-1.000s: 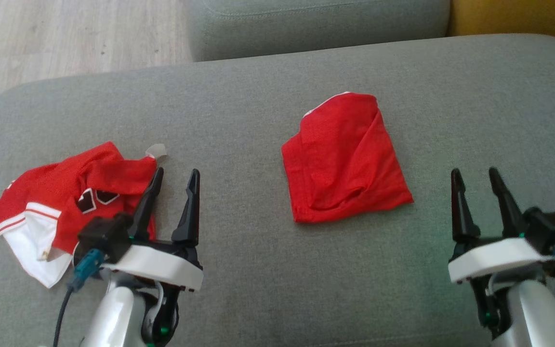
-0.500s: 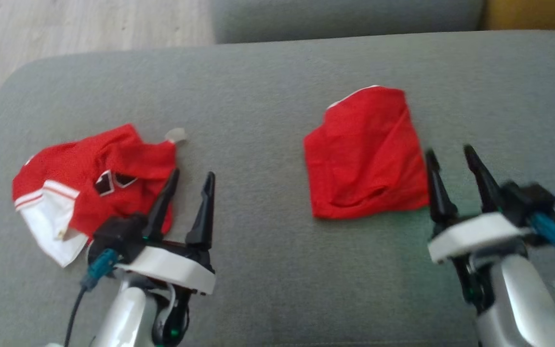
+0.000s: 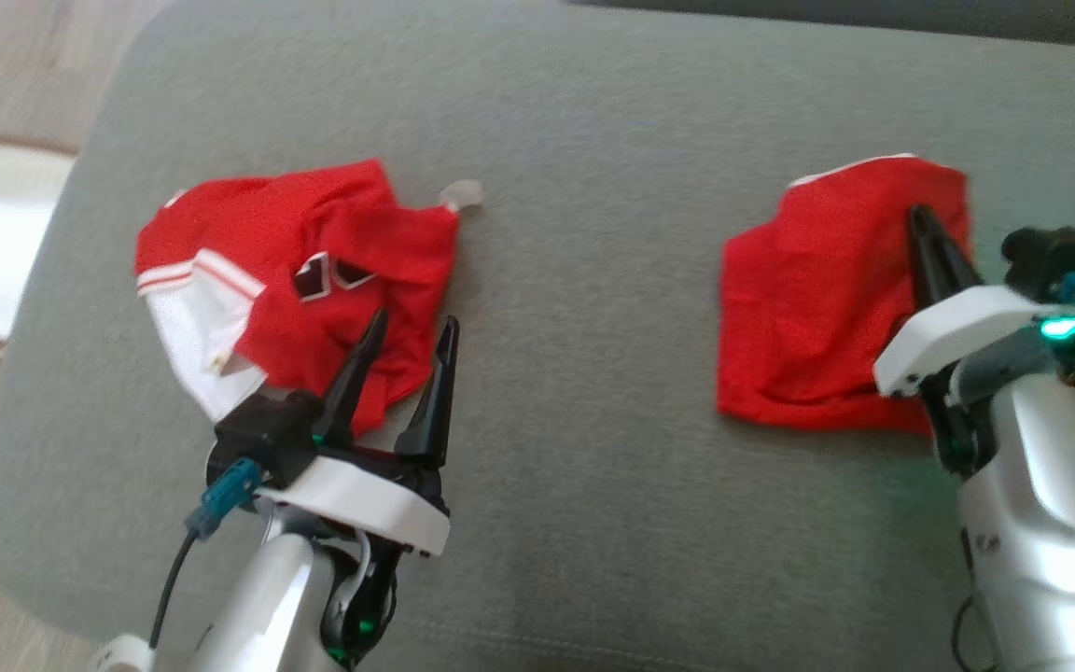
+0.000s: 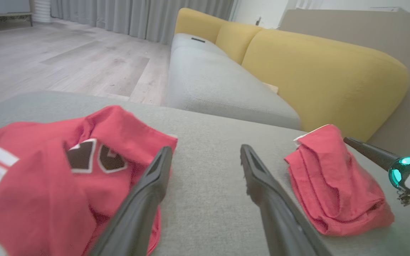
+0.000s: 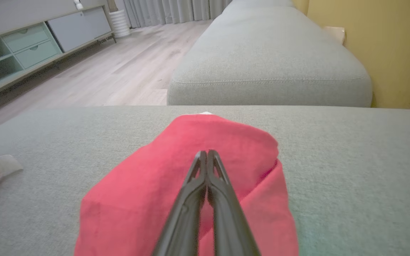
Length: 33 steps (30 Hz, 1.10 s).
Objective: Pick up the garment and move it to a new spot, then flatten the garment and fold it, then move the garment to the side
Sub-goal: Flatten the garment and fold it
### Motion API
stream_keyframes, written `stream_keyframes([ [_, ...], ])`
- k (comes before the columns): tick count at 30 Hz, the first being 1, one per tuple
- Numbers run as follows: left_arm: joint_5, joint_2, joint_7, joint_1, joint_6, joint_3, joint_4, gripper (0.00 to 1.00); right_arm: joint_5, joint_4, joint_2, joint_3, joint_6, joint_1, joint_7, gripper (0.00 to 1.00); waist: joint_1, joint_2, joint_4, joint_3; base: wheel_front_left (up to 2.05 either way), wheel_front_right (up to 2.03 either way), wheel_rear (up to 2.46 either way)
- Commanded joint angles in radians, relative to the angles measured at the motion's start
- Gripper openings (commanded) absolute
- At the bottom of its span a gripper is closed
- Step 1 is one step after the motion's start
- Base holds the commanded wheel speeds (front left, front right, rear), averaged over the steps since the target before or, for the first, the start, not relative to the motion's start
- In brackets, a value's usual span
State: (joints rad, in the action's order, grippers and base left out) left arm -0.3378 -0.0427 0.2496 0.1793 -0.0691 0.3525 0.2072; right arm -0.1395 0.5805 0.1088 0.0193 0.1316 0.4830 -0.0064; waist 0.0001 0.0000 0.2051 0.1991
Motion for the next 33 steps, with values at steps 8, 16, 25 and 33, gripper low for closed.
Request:
stream_keyframes([
  [8, -0.006, -0.008, 0.012, 0.059, 0.009, -0.011, -0.026, 1.00, 0.090, 0.250, 0.037, 0.024, -0.001, 0.131, -0.004, 0.00, -0.0001, 0.0000, 0.085, 0.058, 0.00, 0.00, 0.00],
  [16, -0.012, -0.008, 0.012, 0.066, 0.019, -0.013, -0.021, 1.00, 0.109, 0.343, -0.008, 0.018, -0.001, 0.201, -0.126, 0.00, -0.0001, 0.0000, 0.072, 0.046, 0.00, 0.00, 0.00],
  [25, -0.015, -0.008, 0.012, 0.072, 0.019, -0.001, -0.025, 1.00, 0.040, 0.394, -0.046, -0.144, -0.001, 0.203, -0.172, 0.00, -0.0001, 0.0000, 0.063, 0.044, 0.00, 0.00, 0.00],
  [33, -0.008, -0.008, 0.012, 0.058, 0.023, -0.020, -0.020, 1.00, -0.013, 0.446, -0.049, -0.194, -0.001, 0.213, -0.203, 0.00, -0.0001, 0.0000, 0.047, 0.028, 0.00, 0.00, 0.00],
])
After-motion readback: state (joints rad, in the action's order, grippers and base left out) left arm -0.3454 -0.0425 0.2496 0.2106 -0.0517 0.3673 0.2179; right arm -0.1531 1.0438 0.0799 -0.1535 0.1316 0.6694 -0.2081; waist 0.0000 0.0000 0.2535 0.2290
